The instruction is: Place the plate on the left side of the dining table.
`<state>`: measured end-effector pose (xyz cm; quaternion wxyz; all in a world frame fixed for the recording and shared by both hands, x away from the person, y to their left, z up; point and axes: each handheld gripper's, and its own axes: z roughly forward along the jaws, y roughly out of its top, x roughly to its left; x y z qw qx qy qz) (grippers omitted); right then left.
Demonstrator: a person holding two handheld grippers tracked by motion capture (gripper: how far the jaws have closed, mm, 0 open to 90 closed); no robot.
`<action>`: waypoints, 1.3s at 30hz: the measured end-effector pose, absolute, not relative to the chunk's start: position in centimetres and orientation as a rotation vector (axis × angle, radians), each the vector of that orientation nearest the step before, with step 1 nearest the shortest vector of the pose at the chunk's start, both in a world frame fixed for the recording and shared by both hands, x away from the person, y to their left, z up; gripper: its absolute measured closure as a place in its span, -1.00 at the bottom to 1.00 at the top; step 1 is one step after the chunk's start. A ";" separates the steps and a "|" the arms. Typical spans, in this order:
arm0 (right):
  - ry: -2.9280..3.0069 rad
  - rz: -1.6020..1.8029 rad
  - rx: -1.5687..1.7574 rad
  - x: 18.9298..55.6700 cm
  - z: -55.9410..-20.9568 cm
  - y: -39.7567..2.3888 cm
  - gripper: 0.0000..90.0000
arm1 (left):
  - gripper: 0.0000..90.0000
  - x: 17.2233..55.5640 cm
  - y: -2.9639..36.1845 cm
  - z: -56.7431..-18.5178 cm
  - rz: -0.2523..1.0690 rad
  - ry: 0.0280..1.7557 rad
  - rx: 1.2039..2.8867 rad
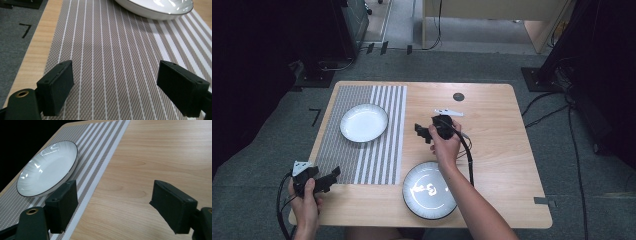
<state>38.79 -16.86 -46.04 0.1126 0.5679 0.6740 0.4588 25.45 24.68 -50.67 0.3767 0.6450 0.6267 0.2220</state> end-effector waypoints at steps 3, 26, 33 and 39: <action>1.971 1.342 1.670 38.3 -46.2 -17.7 -0.53 | -0.69 25.0 24.9 -50.9 0.545 1.607 1.654; 1.936 1.262 1.663 34.6 -47.3 -24.0 -0.56 | -0.73 24.0 24.2 -51.8 0.684 1.565 1.851; 1.920 1.234 1.683 33.4 -47.7 -25.9 -0.56 | -0.73 24.0 24.2 -51.8 0.683 1.565 1.850; 1.889 1.217 1.695 32.3 -48.0 -27.6 -0.56 | -0.73 24.0 24.2 -51.8 0.683 1.566 1.850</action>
